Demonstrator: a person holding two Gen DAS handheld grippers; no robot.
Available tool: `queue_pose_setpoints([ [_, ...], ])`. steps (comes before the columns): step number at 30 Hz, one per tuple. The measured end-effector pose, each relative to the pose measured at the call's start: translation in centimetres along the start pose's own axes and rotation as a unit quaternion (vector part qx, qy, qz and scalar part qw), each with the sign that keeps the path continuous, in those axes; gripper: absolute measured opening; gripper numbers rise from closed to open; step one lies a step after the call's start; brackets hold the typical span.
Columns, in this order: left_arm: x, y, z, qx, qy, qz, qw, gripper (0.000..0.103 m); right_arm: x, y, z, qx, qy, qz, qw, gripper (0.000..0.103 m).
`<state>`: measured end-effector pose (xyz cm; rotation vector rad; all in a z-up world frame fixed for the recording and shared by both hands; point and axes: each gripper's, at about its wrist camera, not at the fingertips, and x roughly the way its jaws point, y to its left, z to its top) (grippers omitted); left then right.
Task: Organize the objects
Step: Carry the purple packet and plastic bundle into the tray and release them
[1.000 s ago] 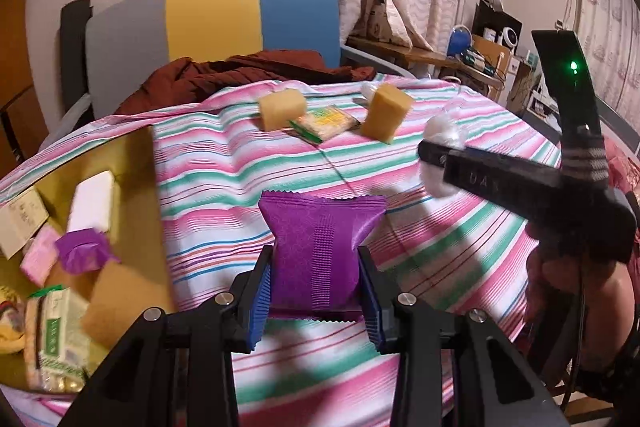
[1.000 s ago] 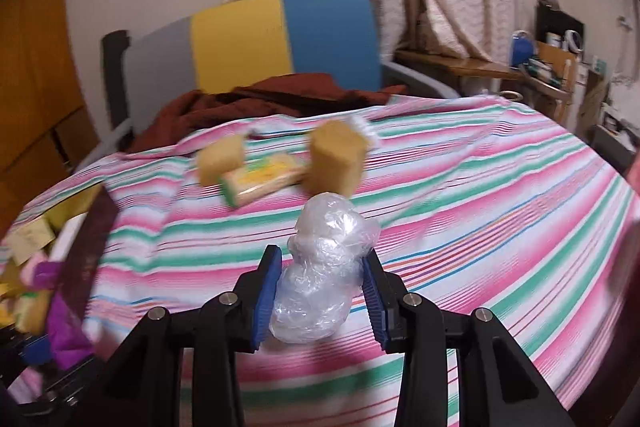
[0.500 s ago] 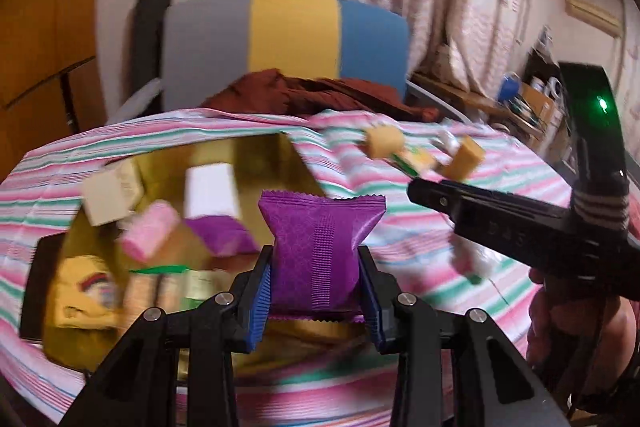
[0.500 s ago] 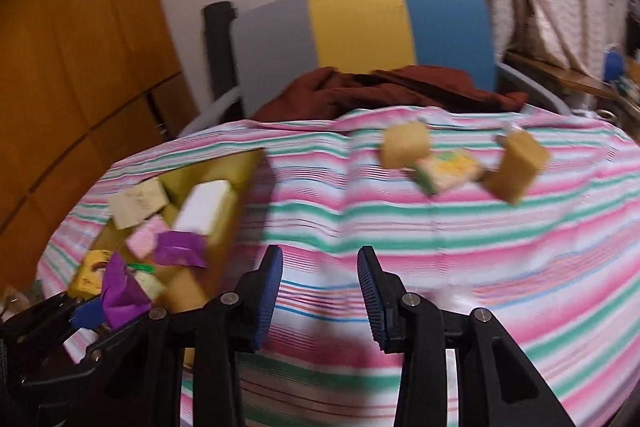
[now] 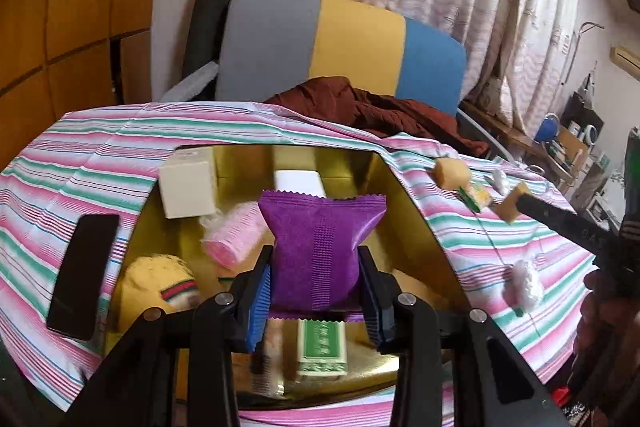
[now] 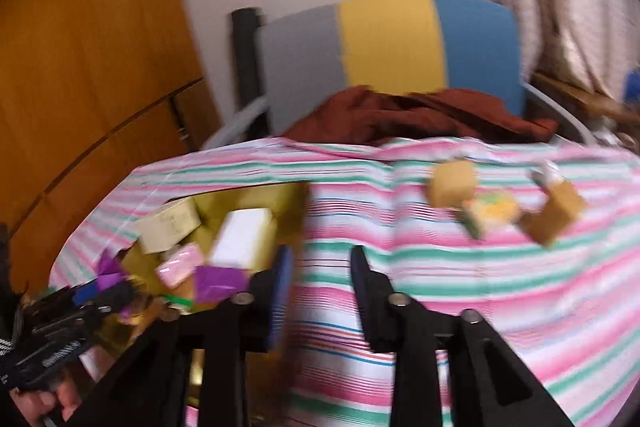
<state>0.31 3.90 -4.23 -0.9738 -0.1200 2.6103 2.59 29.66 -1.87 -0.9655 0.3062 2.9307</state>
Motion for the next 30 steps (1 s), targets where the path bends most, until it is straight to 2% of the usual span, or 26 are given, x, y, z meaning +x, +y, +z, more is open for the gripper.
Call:
queue_pose_setpoints([
  [1,0.0,-0.3,-0.1,0.0,0.0,-0.004,1.0,0.039,-0.3,-2.0,-0.4,0.014,0.004,-0.03,0.999,0.069],
  [2,0.0,-0.8,-0.3,0.0,0.001,-0.011,0.9999,0.039,-0.4,-3.5,-0.8,0.026,0.01,-0.049,0.998,0.071],
  [4,0.2,-1.6,-0.5,-0.001,0.001,-0.022,0.9998,0.039,0.3,-6.5,-2.1,0.058,0.048,-0.068,0.995,0.071],
  [6,0.4,-2.5,-0.8,0.001,0.004,-0.027,0.9996,0.039,1.2,-7.8,-3.1,0.072,0.075,-0.076,0.992,0.071],
  [8,0.5,-3.2,-1.0,0.003,0.01,-0.033,0.9994,0.039,2.4,-8.0,-4.1,0.065,0.098,-0.071,0.991,0.071],
  [10,0.4,-3.5,-1.2,0.007,0.009,-0.03,0.9995,0.039,3.6,-7.8,-5.1,0.045,0.127,-0.088,0.987,0.07],
  [12,0.1,-3.5,-1.3,0.01,0.008,-0.029,0.9995,0.039,4.1,-8.1,-6.2,0.05,0.147,-0.09,0.984,0.065],
  [13,0.0,-3.4,-1.4,0.01,0.007,-0.027,0.9996,0.039,4.2,-8.2,-6.7,0.054,0.153,-0.088,0.983,0.059],
  [14,-0.1,-3.2,-1.4,0.01,0.008,-0.023,0.9996,0.039,3.8,-8.1,-7.0,0.046,0.144,-0.096,0.984,0.043],
  [15,0.1,-2.9,-1.3,0.009,0.009,-0.022,0.9997,0.039,3.6,-7.9,-6.9,0.04,0.139,-0.09,0.985,0.034],
  [20,0.6,-0.9,-0.3,-0.007,0.01,-0.004,0.9999,0.039,3.1,-6.1,-4.8,0.047,0.119,-0.033,0.991,0.034],
  [27,1.8,1.7,2.0,-0.007,0.023,0.021,0.9995,0.039,4.0,1.9,-0.6,0.009,0.09,0.061,0.994,0.035],
  [30,3.1,2.2,2.6,0.001,0.043,0.022,0.9988,0.039,5.2,4.8,0.7,-0.004,0.089,0.09,0.992,0.041],
])
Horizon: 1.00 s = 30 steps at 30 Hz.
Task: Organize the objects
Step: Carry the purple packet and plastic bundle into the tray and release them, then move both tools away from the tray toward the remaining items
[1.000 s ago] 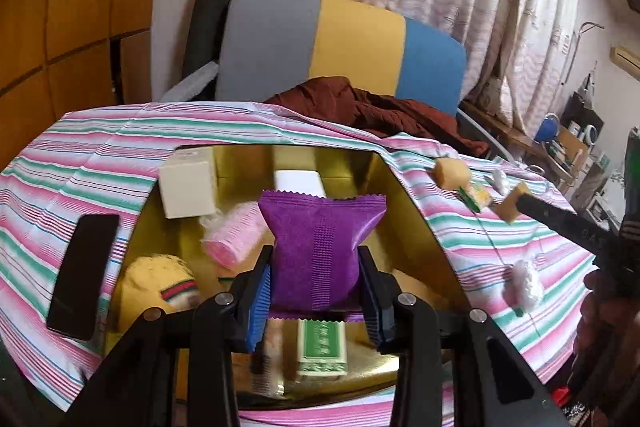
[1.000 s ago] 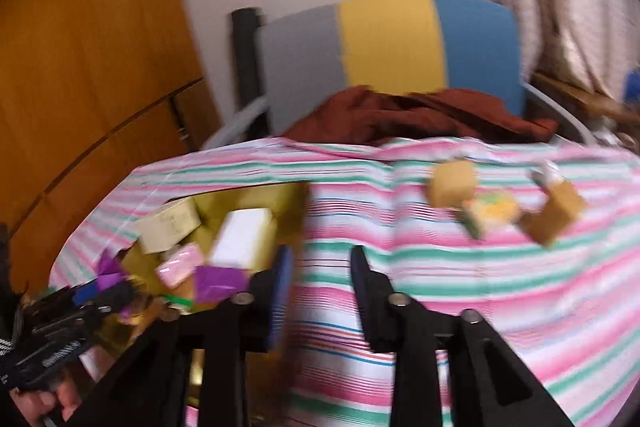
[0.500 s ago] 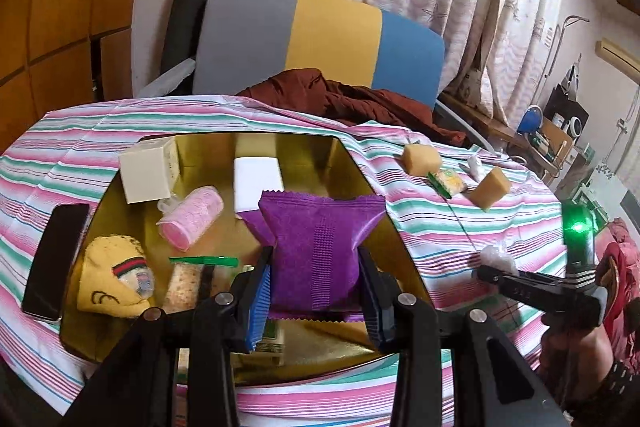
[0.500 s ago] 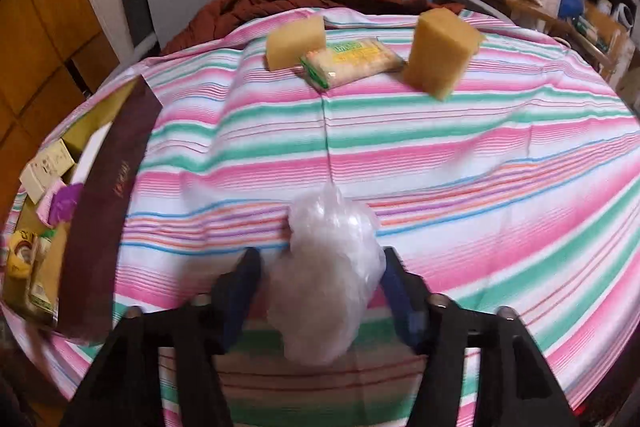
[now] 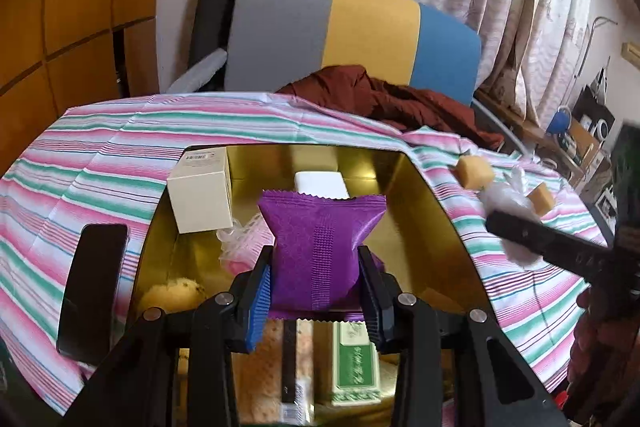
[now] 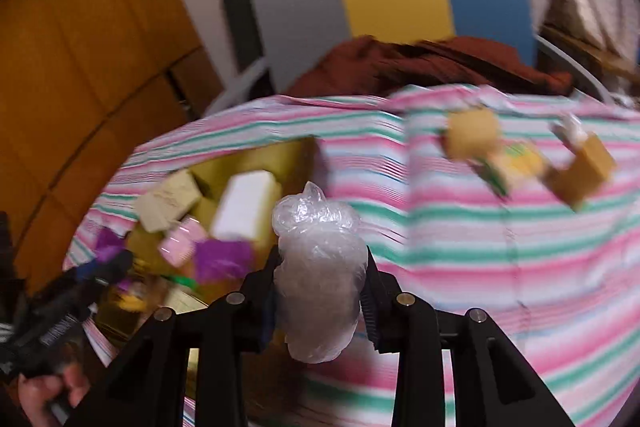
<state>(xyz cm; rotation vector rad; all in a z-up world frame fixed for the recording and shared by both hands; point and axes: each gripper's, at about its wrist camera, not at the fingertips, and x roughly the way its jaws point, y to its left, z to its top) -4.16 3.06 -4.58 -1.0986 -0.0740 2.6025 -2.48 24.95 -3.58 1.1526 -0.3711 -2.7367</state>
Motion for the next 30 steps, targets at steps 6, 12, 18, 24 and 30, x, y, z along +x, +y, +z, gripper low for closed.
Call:
queue_pose_setpoints([
  [6,1.5,1.0,1.4,-0.013,0.021,-0.012,0.9996,0.039,-0.5,2.5,1.2,-0.004,-0.031,0.001,1.0,0.084],
  [12,3.5,1.2,3.6,-0.021,0.032,-0.006,0.9992,0.04,-2.8,2.0,-0.8,0.002,-0.047,-0.006,0.999,0.09],
  [18,4.2,2.7,6.8,-0.072,0.028,0.021,0.9968,0.052,-3.1,0.5,-1.8,0.013,-0.038,-0.008,0.999,0.09],
  [24,1.7,3.9,8.7,-0.104,-0.013,0.025,0.9942,0.055,-3.7,-1.2,-2.4,0.036,-0.039,-0.011,0.999,0.09],
  [30,-1.1,3.0,8.0,-0.094,-0.053,0.034,0.9936,0.055,-4.0,-1.9,-2.8,0.046,-0.04,-0.009,0.998,0.09],
])
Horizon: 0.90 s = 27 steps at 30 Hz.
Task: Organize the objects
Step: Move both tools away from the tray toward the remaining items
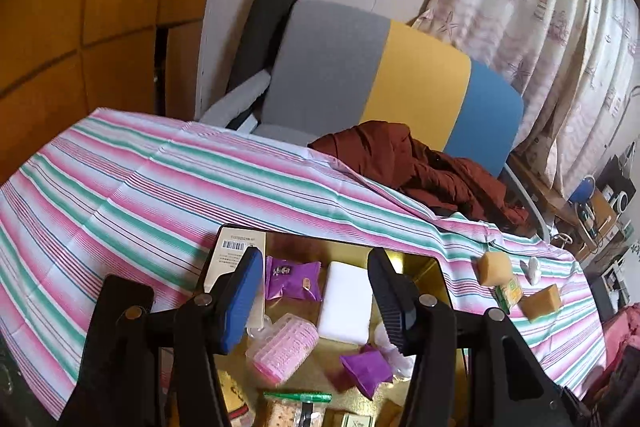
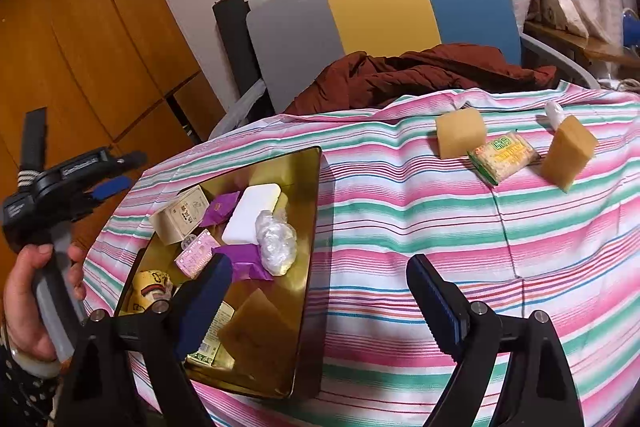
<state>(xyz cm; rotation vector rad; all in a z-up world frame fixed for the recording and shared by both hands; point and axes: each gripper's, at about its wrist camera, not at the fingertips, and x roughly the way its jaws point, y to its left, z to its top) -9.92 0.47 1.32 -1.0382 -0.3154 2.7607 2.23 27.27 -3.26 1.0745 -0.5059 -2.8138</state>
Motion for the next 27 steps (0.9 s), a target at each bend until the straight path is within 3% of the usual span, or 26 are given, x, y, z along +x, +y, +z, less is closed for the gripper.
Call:
queue_pose_setpoints([
  [6,-0.6,-1.7,-2.8,0.011,0.016,-0.016,0.9997,0.055,-0.2,-0.4,-0.3,0.003,0.001,0.001,1.0,0.09],
  [10,-0.7,-3.5,-4.9,0.023,0.036,-0.05,0.9979,0.055,-0.7,-0.9,-0.4,0.001,-0.003,-0.002,1.0,0.09],
  [27,-0.9,-14.1,-10.9,0.136,0.097,-0.112,0.9796,0.055,-2.1,-8.4,-2.5,0.073,-0.014,-0.061,0.995,0.085],
])
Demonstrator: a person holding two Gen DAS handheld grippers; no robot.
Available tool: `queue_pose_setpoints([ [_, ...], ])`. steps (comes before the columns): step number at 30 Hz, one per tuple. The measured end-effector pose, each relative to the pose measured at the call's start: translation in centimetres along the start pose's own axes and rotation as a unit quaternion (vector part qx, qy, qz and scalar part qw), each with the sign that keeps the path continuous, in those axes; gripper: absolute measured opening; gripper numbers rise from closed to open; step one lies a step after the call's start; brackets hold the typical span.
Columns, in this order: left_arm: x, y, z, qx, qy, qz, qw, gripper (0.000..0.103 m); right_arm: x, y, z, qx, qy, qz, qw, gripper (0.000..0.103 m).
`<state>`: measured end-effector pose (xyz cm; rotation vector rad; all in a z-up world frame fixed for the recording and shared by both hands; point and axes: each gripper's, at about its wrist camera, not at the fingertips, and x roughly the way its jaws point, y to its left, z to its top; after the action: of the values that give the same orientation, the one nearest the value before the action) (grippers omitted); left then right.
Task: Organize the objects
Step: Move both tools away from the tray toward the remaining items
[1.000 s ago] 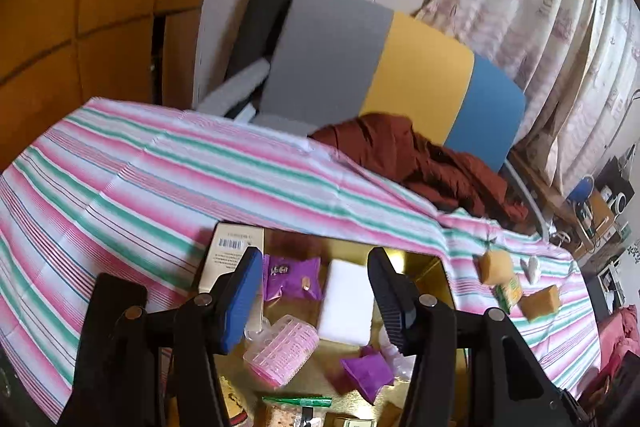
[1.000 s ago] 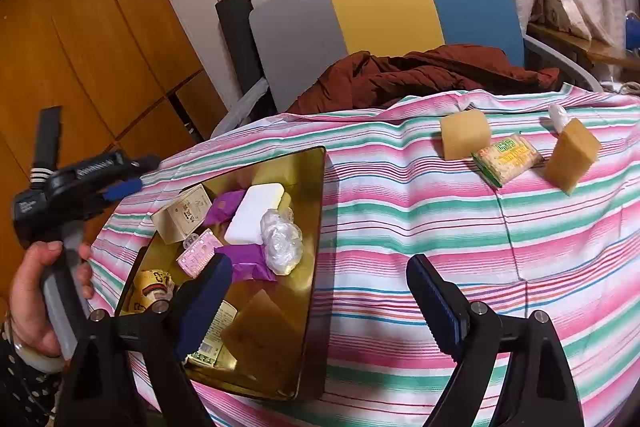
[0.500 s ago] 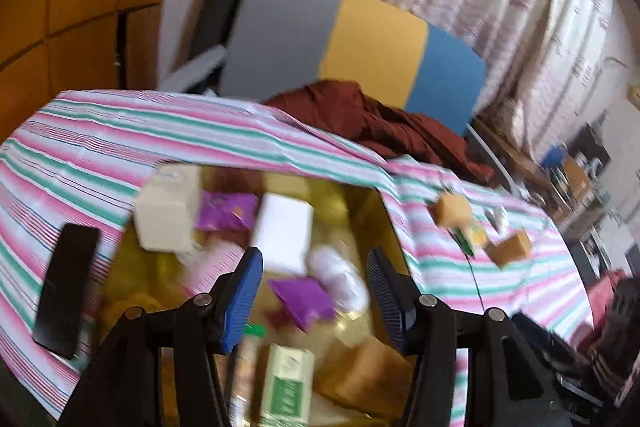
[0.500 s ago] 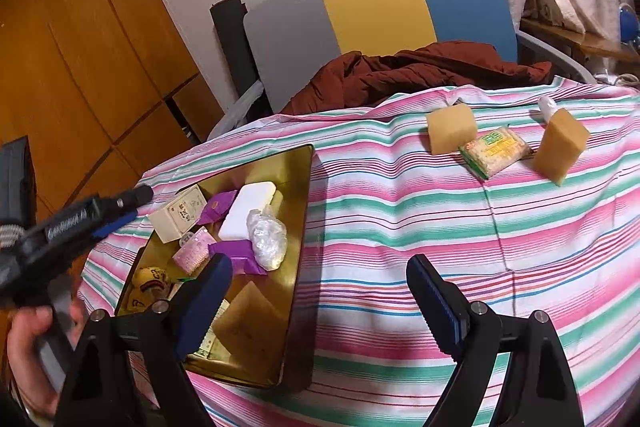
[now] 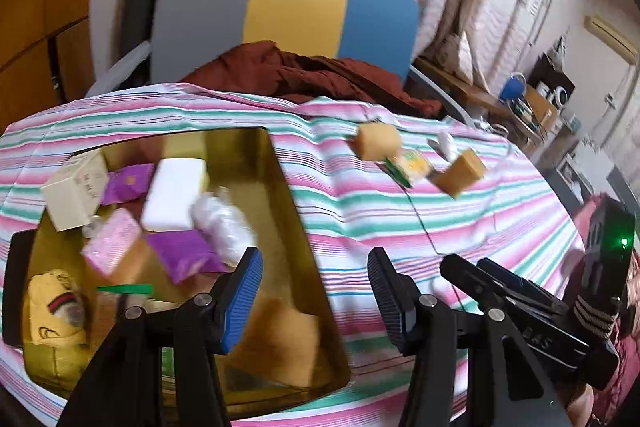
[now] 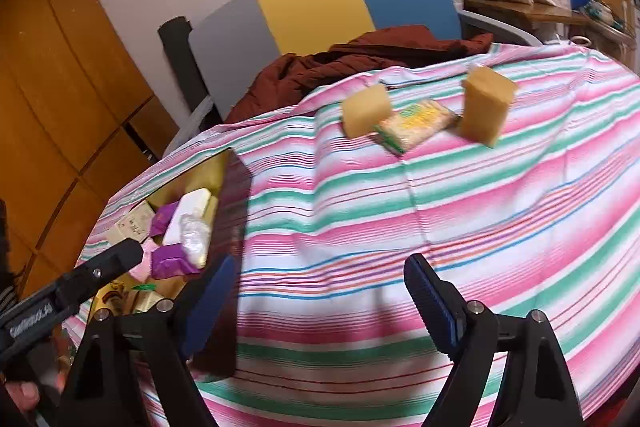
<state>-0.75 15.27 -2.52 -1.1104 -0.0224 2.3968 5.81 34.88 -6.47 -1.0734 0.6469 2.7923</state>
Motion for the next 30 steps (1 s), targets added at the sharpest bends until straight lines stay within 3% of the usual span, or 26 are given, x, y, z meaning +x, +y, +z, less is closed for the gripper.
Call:
queue_pose_setpoints([
  [9,2.1,-4.8,-0.5,0.032,0.031,-0.022,0.9988,0.055,0.3,-5.3,1.0,0.05,-0.011,-0.036,0.998,0.069],
  [14,3.2,-6.7,-0.7,0.045,0.045,-0.028,0.9976,0.055,0.8,-8.1,3.9,0.055,-0.043,-0.054,0.996,0.053],
  [20,4.4,-7.6,-1.5,0.052,0.069,-0.021,0.996,0.055,2.5,-10.3,11.0,0.052,-0.075,-0.084,0.992,0.053],
  [25,4.5,-8.3,-1.8,0.064,0.074,-0.016,0.9951,0.055,6.1,-12.2,16.2,0.044,-0.051,-0.12,0.99,0.053],
  [28,4.8,-8.6,-1.6,0.068,0.077,-0.017,0.9946,0.055,7.9,-13.5,16.6,0.034,-0.019,-0.138,0.99,0.052],
  [30,5.0,-8.8,-1.5,0.071,0.078,-0.017,0.9943,0.055,7.5,-14.3,15.3,0.035,-0.013,-0.126,0.991,0.051],
])
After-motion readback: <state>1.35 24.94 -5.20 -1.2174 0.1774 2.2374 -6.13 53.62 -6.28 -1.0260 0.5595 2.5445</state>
